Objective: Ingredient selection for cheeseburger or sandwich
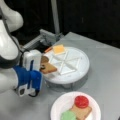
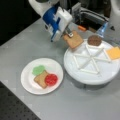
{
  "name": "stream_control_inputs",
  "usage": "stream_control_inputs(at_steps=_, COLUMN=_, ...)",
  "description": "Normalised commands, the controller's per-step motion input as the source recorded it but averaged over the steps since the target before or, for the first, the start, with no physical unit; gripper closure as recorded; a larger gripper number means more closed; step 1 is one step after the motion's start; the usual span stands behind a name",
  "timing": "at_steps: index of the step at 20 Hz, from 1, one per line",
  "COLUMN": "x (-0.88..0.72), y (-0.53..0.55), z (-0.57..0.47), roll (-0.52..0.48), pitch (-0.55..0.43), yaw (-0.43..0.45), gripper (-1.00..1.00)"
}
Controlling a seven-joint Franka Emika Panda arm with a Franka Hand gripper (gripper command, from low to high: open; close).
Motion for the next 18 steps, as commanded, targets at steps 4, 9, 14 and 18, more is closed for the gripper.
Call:
stream_control_inputs(at_steps=4, x=0.44, y=-0.19, z=0.22, roll=0.040, pitch=0.154, yaw=0.059, gripper=1.00)
stream_control_inputs(at_steps=9, x=0.62, y=-0.19, z=0.06, roll=0.069, pitch=0.119, yaw=0.107, gripper=1.00)
stream_control_inputs(at_steps=14, x=0.64, y=-0.17, z=-0.09, roll=0.103, pitch=0.068, yaw=0.120, gripper=1.00)
stream_control_inputs(at_steps=18, x=0.65, y=-0.22, z=-0.18, roll=0.126, pitch=0.031, yaw=0.132, gripper=1.00)
